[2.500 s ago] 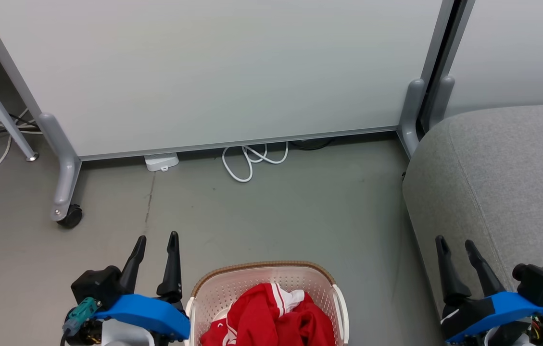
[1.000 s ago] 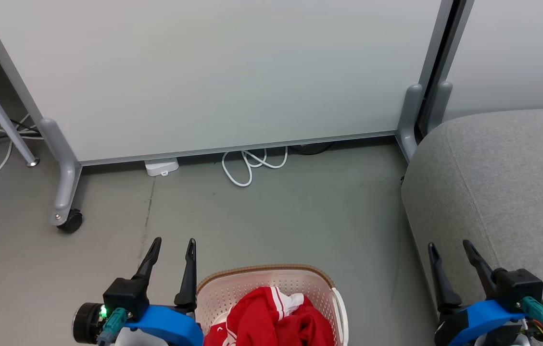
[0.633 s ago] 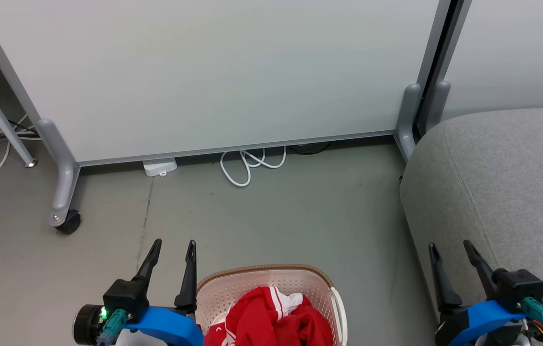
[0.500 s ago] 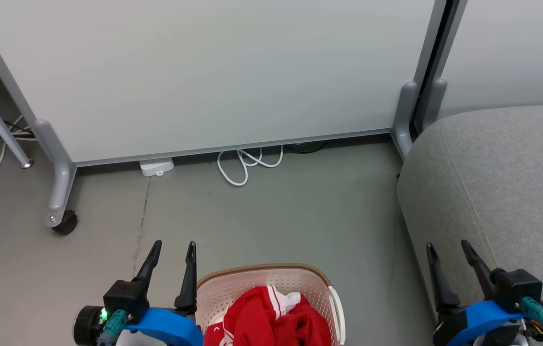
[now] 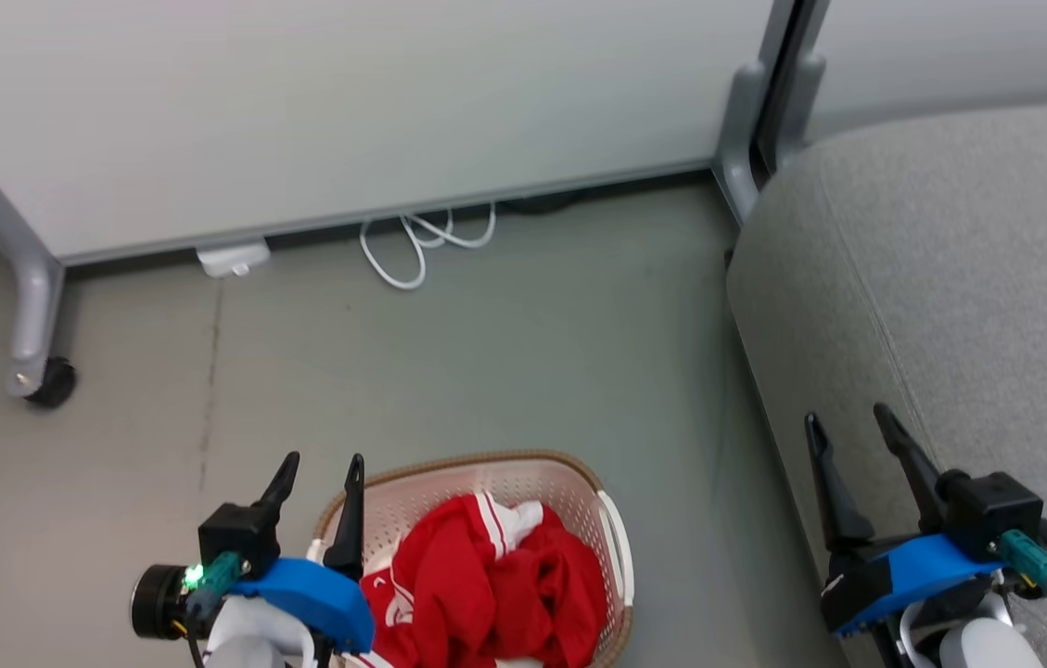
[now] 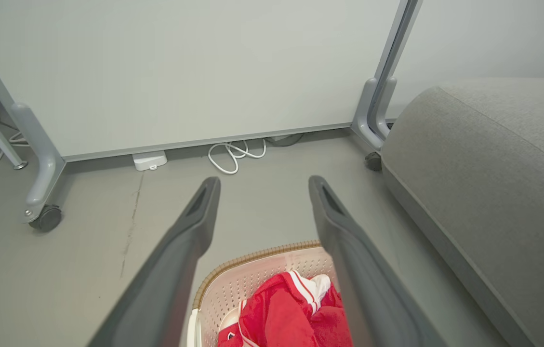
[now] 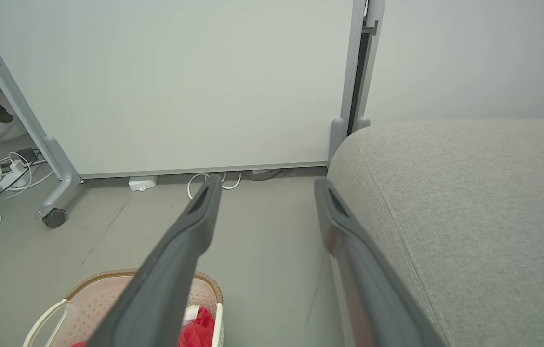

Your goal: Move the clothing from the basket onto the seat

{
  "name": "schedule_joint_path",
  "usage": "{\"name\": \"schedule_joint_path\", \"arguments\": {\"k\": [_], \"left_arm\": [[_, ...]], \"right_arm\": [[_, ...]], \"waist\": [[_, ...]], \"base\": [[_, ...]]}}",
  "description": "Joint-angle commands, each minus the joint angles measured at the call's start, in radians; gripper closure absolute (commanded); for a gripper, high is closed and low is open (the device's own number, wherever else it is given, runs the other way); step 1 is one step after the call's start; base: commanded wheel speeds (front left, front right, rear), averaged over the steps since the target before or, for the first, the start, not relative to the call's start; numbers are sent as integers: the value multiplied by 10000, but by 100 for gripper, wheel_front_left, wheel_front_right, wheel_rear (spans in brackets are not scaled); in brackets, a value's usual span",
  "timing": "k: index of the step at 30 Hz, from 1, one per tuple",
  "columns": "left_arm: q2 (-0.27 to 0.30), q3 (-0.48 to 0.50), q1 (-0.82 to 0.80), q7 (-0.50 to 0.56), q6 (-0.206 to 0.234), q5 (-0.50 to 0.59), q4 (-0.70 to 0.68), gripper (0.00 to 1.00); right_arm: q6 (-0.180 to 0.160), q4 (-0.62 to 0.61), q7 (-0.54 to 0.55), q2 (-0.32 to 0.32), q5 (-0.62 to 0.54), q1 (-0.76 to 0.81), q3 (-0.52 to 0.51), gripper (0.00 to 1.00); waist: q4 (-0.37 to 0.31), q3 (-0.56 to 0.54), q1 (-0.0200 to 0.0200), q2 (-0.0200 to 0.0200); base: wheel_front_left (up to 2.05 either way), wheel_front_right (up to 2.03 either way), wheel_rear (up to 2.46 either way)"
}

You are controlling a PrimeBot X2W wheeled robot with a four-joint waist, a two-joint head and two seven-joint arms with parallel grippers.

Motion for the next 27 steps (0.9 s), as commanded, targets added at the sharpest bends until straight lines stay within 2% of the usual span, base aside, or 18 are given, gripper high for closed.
{"name": "schedule_joint_path", "arguments": {"k": [1,14,27], "left_arm": [[88,-55,-472,15,-64,-61,301,0],[474,-328,-3281,340,-80,75,2901,0],[1201,-377,-4913,1175,-27,79,4616,0]], "right_arm": [[1,-173,16,-41,-6,-277,39,0],[1,-869,-234,-31,474,-1608,514,0],[1,-716,-758,-23,1139,-2432,962,0]], "waist": [[-492,883,0,0],[-1694,4161,0,0],[-2595,6187,0,0]], "base": [[0,0,0],[0,0,0],[0,0,0]]}}
